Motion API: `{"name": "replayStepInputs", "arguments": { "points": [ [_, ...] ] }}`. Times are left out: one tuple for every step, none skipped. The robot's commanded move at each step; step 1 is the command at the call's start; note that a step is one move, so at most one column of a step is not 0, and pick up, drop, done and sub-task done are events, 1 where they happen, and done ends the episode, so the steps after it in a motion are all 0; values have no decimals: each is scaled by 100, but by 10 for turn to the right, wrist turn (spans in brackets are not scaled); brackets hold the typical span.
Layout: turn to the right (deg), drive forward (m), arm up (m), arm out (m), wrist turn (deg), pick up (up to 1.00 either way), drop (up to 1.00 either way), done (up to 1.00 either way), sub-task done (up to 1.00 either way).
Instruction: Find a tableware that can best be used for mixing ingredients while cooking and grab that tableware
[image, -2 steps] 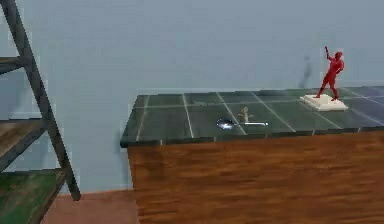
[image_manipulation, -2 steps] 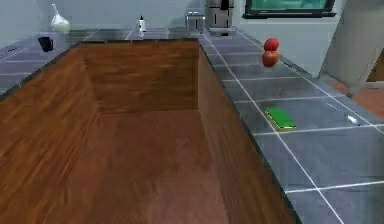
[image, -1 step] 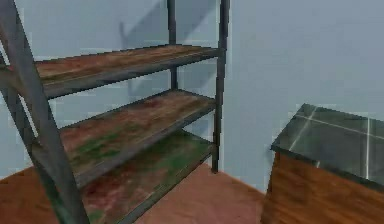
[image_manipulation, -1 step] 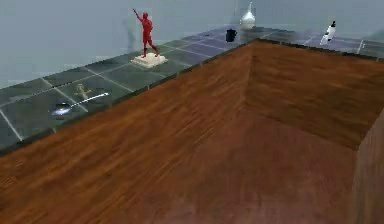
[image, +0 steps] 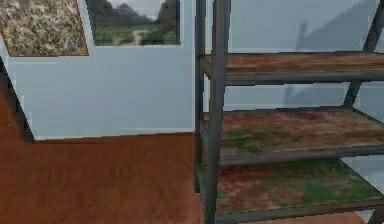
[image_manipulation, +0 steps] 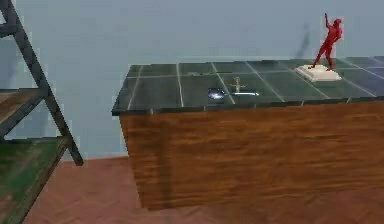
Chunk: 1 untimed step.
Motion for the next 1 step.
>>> {"name": "replayStepInputs", "arguments": {
  "points": [
    [-240, 0, 0, 0, 0, 0, 0, 0, 0]
  ]
}}
